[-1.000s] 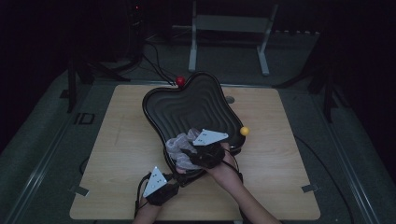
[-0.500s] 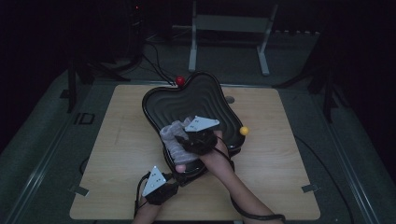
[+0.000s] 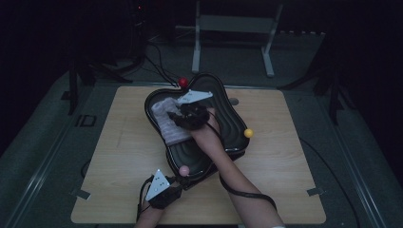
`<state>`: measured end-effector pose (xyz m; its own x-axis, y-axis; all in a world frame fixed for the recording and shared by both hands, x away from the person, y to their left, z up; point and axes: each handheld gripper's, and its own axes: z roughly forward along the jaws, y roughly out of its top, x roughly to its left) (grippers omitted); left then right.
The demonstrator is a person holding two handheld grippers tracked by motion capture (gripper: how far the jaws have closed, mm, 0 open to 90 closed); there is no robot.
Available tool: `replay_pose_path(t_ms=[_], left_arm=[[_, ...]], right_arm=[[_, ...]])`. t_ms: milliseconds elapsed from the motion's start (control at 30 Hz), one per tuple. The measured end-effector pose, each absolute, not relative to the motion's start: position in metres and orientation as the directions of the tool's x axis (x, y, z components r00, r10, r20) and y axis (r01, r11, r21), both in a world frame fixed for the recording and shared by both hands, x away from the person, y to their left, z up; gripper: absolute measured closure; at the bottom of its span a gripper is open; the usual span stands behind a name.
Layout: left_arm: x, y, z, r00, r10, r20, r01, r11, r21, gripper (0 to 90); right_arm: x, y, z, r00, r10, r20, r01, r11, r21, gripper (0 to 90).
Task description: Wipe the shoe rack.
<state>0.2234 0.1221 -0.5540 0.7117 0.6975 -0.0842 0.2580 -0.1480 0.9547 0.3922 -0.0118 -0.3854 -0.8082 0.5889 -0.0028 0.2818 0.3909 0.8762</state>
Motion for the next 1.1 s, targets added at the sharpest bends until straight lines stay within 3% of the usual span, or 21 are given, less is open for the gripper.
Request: replay_pose_path(t_ms=[267, 433, 1100], left_arm=[[0.223, 0.122, -0.553, 0.715, 0.696, -0.066, 0.25, -0.165, 0.954, 74.2], [0.223, 0.123, -0.553, 0.714, 0.696, -0.074, 0.256, -0.161, 0.953, 74.2], [0.223, 0.123, -0.553, 0.712, 0.698, -0.077, 0.26, -0.161, 0.952, 74.1]], right_arm=[[0.421, 0.019, -0.359, -0.802, 0.597, 0.001, 0.283, 0.379, 0.881, 67.5], [0.431, 0.033, -0.364, -0.796, 0.605, -0.014, 0.302, 0.417, 0.857, 67.4], [0.374, -0.007, -0.403, -0.817, 0.576, -0.033, 0.286, 0.454, 0.844, 68.4]])
